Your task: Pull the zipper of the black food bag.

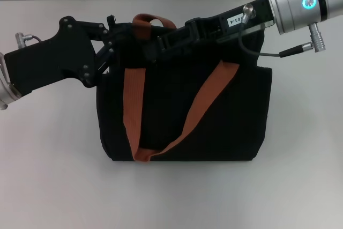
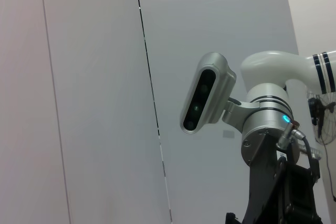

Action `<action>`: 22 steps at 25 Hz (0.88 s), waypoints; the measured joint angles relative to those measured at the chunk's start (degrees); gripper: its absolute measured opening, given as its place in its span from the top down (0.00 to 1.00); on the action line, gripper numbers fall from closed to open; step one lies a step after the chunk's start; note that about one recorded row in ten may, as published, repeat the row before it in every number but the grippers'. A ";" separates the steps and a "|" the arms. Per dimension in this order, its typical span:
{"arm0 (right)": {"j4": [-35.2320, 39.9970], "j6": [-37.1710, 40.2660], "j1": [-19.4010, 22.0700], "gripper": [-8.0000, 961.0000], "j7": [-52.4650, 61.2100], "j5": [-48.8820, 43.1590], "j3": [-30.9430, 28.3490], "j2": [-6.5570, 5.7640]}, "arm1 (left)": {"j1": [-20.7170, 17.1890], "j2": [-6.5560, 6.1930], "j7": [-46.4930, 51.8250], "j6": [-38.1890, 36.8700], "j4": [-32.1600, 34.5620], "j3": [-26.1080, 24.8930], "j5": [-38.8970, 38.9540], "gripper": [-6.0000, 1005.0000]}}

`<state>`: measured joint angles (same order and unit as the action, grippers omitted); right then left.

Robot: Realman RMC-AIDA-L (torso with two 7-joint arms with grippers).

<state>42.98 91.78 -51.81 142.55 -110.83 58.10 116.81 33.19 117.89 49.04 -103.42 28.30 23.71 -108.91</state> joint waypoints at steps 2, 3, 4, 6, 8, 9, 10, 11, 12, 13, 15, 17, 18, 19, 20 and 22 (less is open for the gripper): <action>0.14 -0.07 0.03 0.43 -0.04 0.00 0.02 0.00 | -0.01 0.00 0.00 -0.03 0.00 -0.02 0.00 0.97; 0.49 -0.10 0.04 0.45 -0.06 0.00 0.26 0.00 | 0.03 0.00 0.00 -0.11 0.00 -0.06 0.00 0.97; 0.49 -0.10 0.04 0.47 -0.06 0.00 0.26 0.00 | 0.03 0.00 0.00 -0.11 0.00 -0.06 0.00 0.97; 0.94 -0.13 0.05 0.51 -0.06 0.00 0.60 0.00 | 0.16 0.05 0.03 -0.31 0.00 -0.06 0.00 0.97; 1.37 -0.16 0.05 0.56 -0.08 0.00 0.70 0.00 | 0.34 0.09 0.12 -0.64 0.00 -0.07 0.00 0.97; 1.37 -0.16 0.05 0.56 -0.08 0.00 0.70 0.00 | 0.34 0.09 0.12 -0.64 0.00 -0.07 0.00 0.97; 1.43 -0.16 0.05 0.56 -0.08 -0.01 0.71 0.00 | 0.36 0.09 0.21 -0.74 0.00 -0.06 0.00 0.97; 1.48 -0.16 0.05 0.56 -0.08 -0.07 0.71 0.00 | 0.41 0.06 0.37 -0.85 0.00 -0.07 0.00 0.97; 1.67 -0.16 0.05 0.56 -0.08 -0.32 0.71 0.00 | 0.45 0.01 0.53 -0.94 0.00 -0.07 0.00 0.97; 2.35 -0.16 0.06 0.55 -0.08 -1.03 0.71 0.01 | 0.51 -0.13 0.71 -1.10 0.00 -0.06 0.01 0.97; 2.81 -0.18 0.09 0.55 -0.08 -1.47 0.71 0.06 | 0.55 -0.19 0.73 -1.14 0.00 -0.06 0.01 0.97; 3.48 -0.20 0.14 0.56 -0.09 -1.87 0.70 0.13 | 0.62 -0.23 0.76 -1.17 0.00 -0.07 0.05 0.97; 3.94 -0.22 0.20 0.56 -0.09 -1.97 0.70 0.14 | 0.67 -0.23 0.78 -1.19 0.00 -0.07 0.09 0.97; 3.94 -0.22 0.20 0.56 -0.09 -1.97 0.70 0.14 | 0.67 -0.23 0.78 -1.19 0.00 -0.07 0.09 0.97; 4.11 -0.22 0.23 0.56 -0.09 -1.99 0.70 0.17 | 0.70 -0.24 0.88 -1.20 0.01 -0.07 0.10 0.97; 4.28 -0.22 0.24 0.56 -0.09 -2.01 0.70 0.21 | 0.79 -0.26 1.20 -1.22 0.06 -0.07 0.10 0.97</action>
<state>47.27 91.56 -51.57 142.47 -112.84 58.80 117.02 33.97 117.63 50.24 -104.65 28.35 23.64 -108.81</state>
